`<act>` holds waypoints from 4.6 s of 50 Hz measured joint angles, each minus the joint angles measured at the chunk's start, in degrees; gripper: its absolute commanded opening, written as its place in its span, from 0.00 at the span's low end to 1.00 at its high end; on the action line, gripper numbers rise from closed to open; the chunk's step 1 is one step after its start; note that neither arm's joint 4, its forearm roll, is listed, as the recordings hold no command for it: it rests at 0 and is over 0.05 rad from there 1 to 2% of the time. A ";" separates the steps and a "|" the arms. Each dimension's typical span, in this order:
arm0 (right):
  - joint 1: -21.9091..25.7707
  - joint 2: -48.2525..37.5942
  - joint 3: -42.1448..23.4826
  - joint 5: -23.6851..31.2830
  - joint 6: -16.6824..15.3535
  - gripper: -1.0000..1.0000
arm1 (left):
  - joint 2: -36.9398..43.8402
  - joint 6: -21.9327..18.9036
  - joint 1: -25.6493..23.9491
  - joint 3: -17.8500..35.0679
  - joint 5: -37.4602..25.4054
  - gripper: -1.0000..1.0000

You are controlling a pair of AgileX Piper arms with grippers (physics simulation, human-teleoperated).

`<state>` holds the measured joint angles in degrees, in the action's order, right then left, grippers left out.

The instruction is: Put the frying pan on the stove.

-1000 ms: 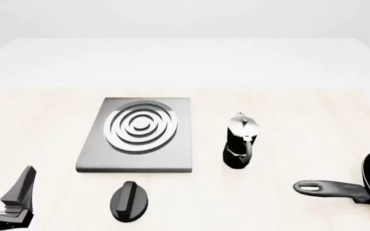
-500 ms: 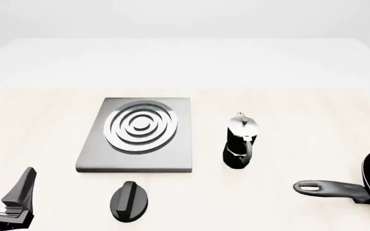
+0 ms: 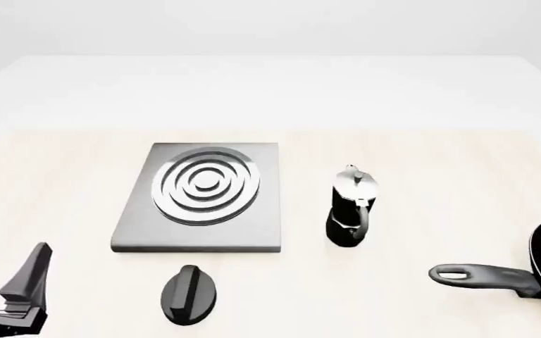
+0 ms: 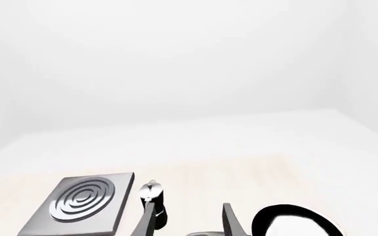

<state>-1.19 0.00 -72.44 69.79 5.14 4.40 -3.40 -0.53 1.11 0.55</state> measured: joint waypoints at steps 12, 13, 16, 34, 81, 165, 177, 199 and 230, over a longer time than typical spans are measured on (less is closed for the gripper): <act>0.10 0.00 -1.38 0.11 0.45 1.00 | 10.61 -1.25 -4.62 3.17 7.88 1.00; 0.11 0.00 -1.45 0.11 0.47 1.00 | 11.89 -1.43 -5.11 3.54 8.84 1.00; 0.14 0.00 -1.62 0.11 0.57 1.00 | 15.80 -2.03 -6.67 4.79 11.66 1.00; 0.21 0.00 -1.97 0.11 1.17 1.00 | 35.33 -4.44 -17.41 15.92 21.80 1.00; 0.35 0.00 -1.56 0.11 2.31 1.00 | 70.89 -15.05 -47.74 56.49 14.39 1.00; 0.84 0.00 -0.89 0.11 4.49 1.00 | 114.82 -24.85 -64.33 113.65 -19.93 1.00; 0.85 0.00 -0.83 0.11 4.84 1.00 | 119.48 -24.97 -65.22 118.01 -22.53 1.00; 0.80 0.00 -0.65 0.11 5.24 1.00 | 125.99 -24.91 -65.20 121.47 -24.08 1.00; 0.82 0.00 -0.50 0.11 5.49 1.00 | 129.78 -23.49 -65.99 117.47 -21.08 1.00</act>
<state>-0.37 0.00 -72.93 69.90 10.63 134.18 -26.89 -66.52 118.58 -20.54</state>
